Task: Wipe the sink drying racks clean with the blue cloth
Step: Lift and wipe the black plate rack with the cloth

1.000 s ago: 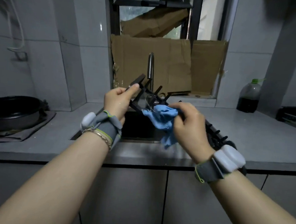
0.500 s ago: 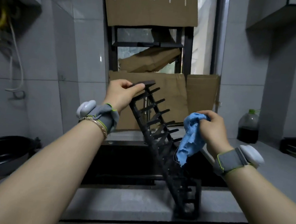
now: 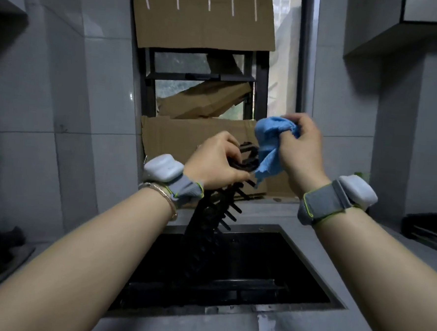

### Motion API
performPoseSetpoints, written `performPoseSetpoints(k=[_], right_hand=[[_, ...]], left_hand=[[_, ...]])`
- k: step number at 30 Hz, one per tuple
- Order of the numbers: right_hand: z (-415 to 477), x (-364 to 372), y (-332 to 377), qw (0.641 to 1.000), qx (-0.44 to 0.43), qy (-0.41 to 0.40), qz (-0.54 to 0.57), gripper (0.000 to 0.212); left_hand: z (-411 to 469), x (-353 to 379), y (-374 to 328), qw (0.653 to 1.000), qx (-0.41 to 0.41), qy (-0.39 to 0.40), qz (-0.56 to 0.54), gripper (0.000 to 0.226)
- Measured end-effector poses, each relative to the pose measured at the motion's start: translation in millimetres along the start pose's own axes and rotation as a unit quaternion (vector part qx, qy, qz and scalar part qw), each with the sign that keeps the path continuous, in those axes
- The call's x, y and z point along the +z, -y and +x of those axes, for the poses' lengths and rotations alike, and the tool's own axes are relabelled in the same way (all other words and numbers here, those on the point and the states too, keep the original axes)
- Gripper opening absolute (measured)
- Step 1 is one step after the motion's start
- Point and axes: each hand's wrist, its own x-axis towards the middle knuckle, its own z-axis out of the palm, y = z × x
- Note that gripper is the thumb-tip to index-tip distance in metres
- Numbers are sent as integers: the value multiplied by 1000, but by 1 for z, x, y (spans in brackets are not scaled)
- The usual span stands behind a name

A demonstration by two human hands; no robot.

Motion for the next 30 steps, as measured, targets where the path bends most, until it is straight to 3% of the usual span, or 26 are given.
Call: performPoseSetpoints(k=[5,7,11,14,18,21,25,28,30], right_hand=[[-40,2,-33,976,9,217,-21,26],[-58,0,-54,965,-4,253,-61,18],[-69,-10,-86,949,-78,214,-219,35],[-63,-24,-105,935,-64,159,-311,30],[-65,-29,-116,937,-28,90,-337,36],[-87,-18,-99,939,-99,144,-295,44],[-119,-1,-64,941,-127,222,-222,50],[-122,3,-53,922,-150,275,-227,49],[-112,2,-56,918,-141,265,-258,47]], left_hand=[[-27,38,13,997,-4,-4,-77,33],[-42,51,13,994,-28,-13,-105,43],[-65,63,15,989,-66,4,-130,62],[-76,65,15,981,-96,61,-155,87],[-82,66,12,974,-119,87,-173,103],[-85,68,14,968,-129,50,-207,101],[-91,70,18,960,-122,23,-251,91],[-95,66,17,956,-120,22,-268,84],[-100,63,16,953,-131,5,-274,88]])
